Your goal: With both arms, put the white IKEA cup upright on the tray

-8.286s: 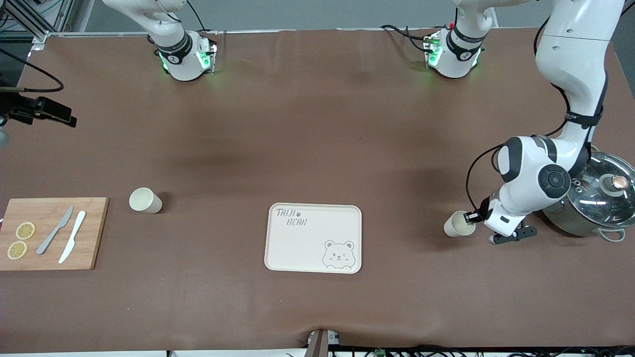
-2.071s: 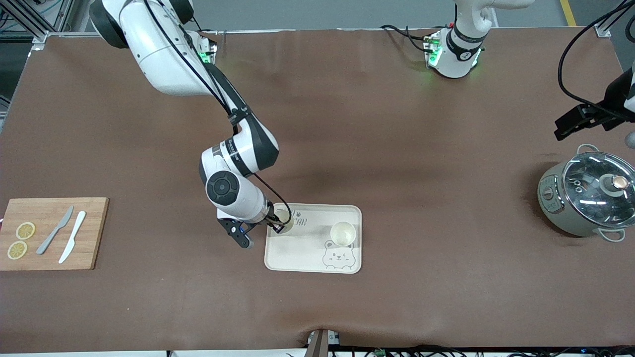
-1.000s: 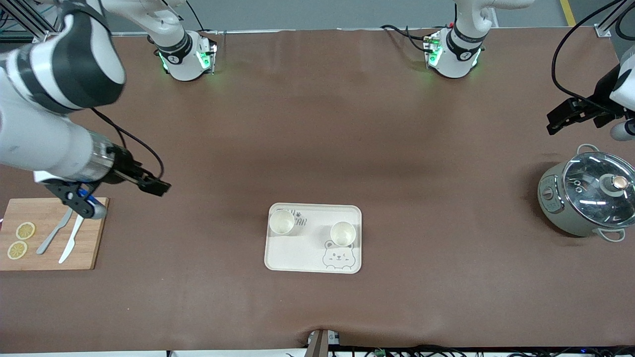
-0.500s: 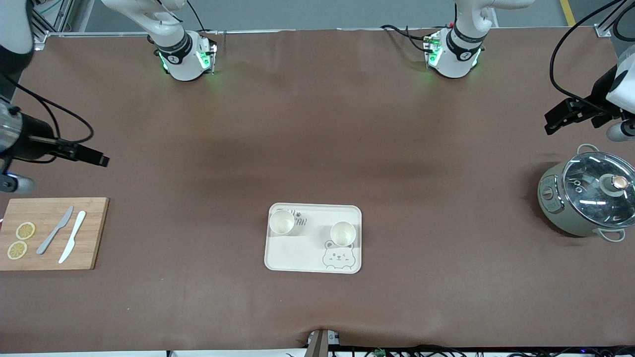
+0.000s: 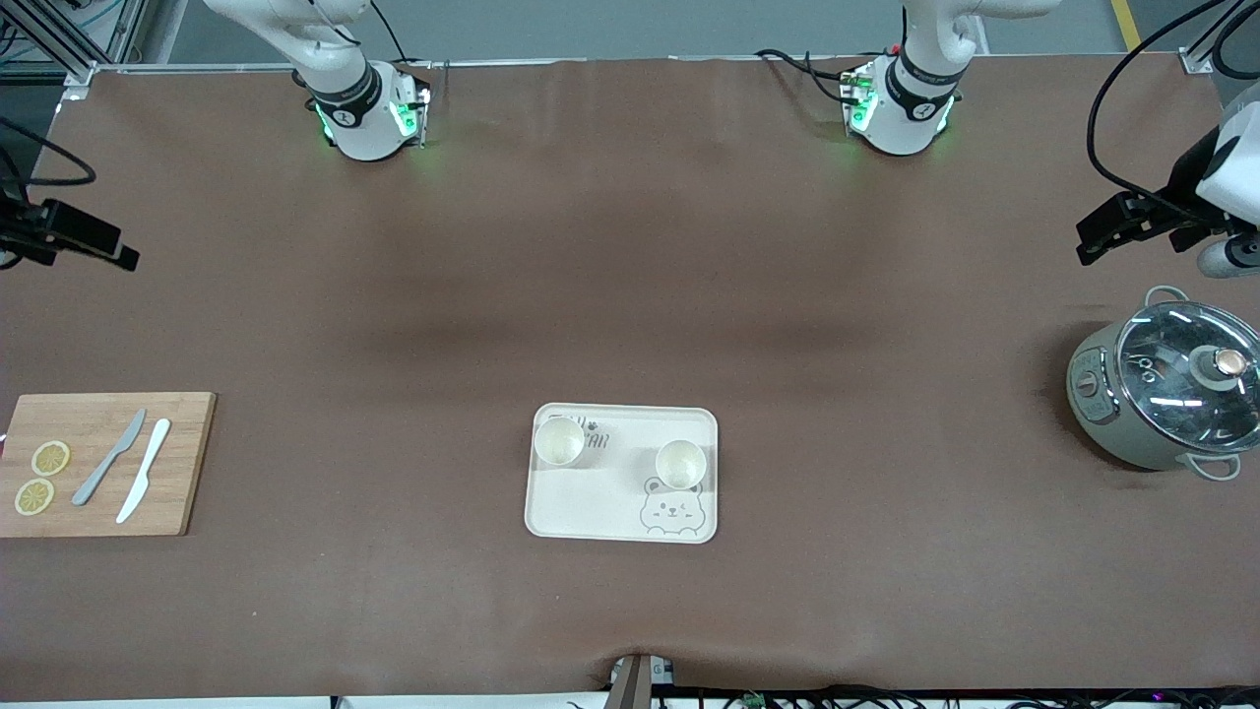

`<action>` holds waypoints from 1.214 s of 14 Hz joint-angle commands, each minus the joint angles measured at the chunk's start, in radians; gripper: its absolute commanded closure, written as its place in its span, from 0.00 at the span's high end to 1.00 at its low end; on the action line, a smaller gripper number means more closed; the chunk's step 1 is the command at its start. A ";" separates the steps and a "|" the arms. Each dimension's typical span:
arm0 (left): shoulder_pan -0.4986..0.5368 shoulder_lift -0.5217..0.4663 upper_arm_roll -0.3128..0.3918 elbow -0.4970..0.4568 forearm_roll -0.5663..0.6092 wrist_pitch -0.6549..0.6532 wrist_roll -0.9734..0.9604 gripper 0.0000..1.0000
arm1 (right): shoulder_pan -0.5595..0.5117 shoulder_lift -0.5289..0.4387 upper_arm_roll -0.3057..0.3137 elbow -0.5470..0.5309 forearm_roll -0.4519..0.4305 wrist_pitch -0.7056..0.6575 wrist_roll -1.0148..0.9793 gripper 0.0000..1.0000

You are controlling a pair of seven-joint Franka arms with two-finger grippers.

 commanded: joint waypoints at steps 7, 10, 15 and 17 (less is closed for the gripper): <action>0.010 -0.006 -0.005 0.008 -0.036 -0.013 0.020 1.00 | 0.103 -0.093 -0.053 -0.147 -0.079 0.033 -0.009 1.00; 0.011 -0.006 -0.005 0.007 -0.036 -0.015 0.022 1.00 | 0.106 -0.095 -0.042 -0.143 -0.110 0.030 -0.081 1.00; 0.013 -0.001 0.000 0.028 -0.039 -0.015 0.055 1.00 | 0.106 -0.085 -0.039 -0.123 -0.097 0.033 -0.092 1.00; 0.013 0.016 0.000 0.040 -0.039 -0.015 0.052 1.00 | 0.106 -0.084 -0.037 -0.123 -0.097 0.034 -0.090 1.00</action>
